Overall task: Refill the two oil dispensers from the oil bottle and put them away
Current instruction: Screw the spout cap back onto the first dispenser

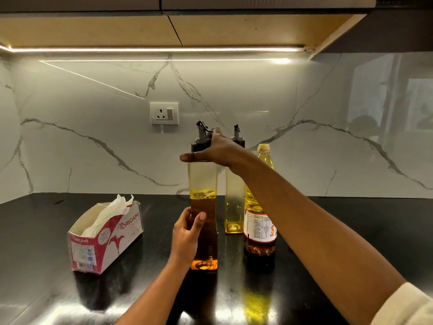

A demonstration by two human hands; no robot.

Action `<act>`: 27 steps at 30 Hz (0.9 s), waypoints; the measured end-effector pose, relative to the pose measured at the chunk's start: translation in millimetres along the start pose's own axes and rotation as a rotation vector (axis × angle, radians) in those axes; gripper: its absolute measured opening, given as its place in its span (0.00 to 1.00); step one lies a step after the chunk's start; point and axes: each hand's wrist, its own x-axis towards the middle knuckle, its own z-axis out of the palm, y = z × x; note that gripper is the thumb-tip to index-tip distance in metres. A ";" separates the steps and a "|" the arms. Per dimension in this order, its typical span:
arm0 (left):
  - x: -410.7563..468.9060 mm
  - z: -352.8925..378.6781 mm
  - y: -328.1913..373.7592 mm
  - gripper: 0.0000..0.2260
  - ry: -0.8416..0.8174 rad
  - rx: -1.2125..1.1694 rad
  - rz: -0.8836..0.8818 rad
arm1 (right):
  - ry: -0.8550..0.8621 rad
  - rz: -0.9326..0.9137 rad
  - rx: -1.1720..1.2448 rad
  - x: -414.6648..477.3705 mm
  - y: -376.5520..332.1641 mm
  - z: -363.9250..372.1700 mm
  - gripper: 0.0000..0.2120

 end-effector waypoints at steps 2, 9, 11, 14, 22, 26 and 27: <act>-0.1 -0.3 -0.1 0.37 -0.001 0.003 0.001 | -0.136 0.049 0.096 0.1 -2.1 -8.8 0.48; -1.2 0.5 0.1 0.36 -0.007 0.007 0.015 | -0.189 -0.030 0.324 -2.3 19.5 -23.5 0.20; -1.3 0.8 -0.1 0.36 -0.002 0.003 0.013 | -0.048 -0.068 0.183 -6.2 12.7 -12.4 0.23; -0.5 0.5 -0.1 0.36 -0.005 -0.004 0.007 | -0.007 -0.049 0.003 -4.4 9.1 -1.5 0.38; 0.1 -1.0 -0.6 0.37 -0.003 -0.001 0.003 | -0.303 -0.061 0.436 -6.3 20.8 -32.0 0.16; -0.5 0.0 0.1 0.37 0.002 0.008 0.008 | -0.039 -0.100 0.147 -7.2 14.0 -17.4 0.20; -0.7 0.4 0.6 0.37 0.003 0.010 0.009 | 0.014 -0.105 0.079 -8.2 10.4 -12.1 0.24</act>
